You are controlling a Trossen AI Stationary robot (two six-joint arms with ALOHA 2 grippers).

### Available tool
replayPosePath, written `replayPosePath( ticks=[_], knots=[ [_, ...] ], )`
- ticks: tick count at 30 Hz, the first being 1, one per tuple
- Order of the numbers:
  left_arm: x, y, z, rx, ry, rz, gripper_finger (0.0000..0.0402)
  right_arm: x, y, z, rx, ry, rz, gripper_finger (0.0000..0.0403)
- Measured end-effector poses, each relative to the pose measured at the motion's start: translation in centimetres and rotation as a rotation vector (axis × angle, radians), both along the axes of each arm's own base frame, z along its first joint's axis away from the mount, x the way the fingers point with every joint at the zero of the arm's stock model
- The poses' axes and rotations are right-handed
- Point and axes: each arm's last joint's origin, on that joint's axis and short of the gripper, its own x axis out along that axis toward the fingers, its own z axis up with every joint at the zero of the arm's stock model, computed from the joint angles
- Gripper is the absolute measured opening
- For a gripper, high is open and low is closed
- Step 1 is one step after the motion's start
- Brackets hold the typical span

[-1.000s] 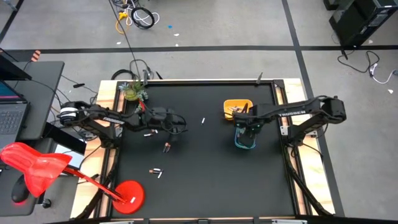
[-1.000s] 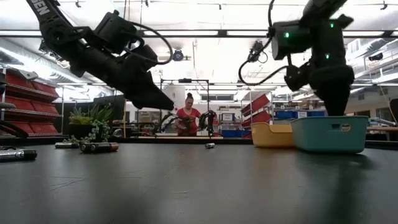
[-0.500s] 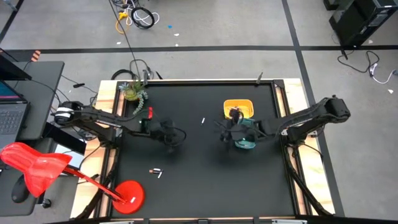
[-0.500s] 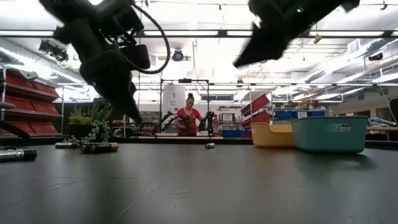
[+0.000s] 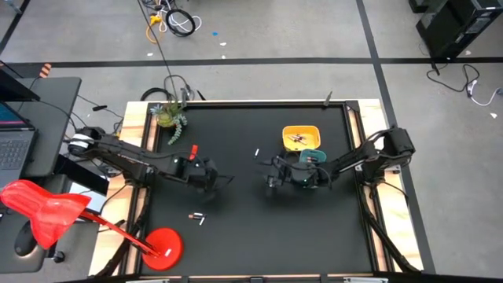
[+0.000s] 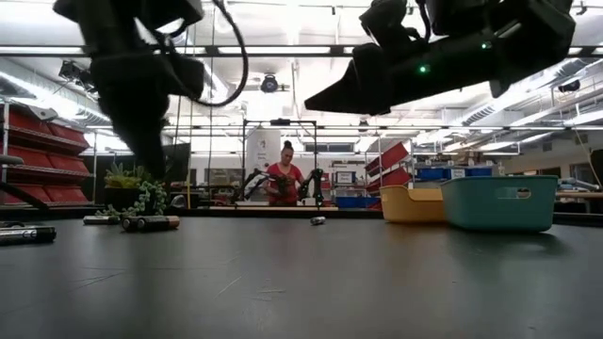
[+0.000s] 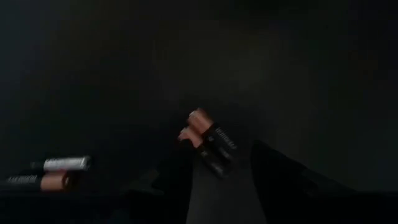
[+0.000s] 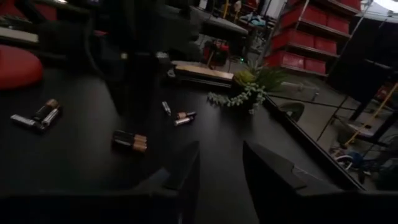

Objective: Sort batteries
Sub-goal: Put the gold black battery into the blue bin

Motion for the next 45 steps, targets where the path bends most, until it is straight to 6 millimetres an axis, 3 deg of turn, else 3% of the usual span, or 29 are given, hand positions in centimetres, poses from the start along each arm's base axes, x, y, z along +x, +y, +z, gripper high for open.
replayPosePath(
  ticks=[12,30,34,40,45],
  knots=[
    [-1.8,-0.4,-4.1,-0.004,-0.047,0.181,0.0161,-0.1,-0.2,0.7,-0.006,-0.009,0.057,0.0125],
    [-3.5,0.0,-6.7,-0.001,-0.047,0.237,0.0158,0.0,-0.8,0.5,0.006,0.012,0.055,0.0122],
    [-3.8,0.1,-7.1,0.003,-0.039,0.236,0.0123,0.0,-0.8,0.5,0.006,0.014,0.055,0.0121],
    [-4.5,0.3,-7.7,0.022,-0.025,0.236,0.0015,-0.1,-0.8,0.5,0.006,0.015,0.055,0.012],
    [-4.5,0.3,-7.8,0.037,-0.016,0.204,0.0004,-0.1,-0.8,0.4,0.005,0.018,0.055,0.0117]
  ],
)
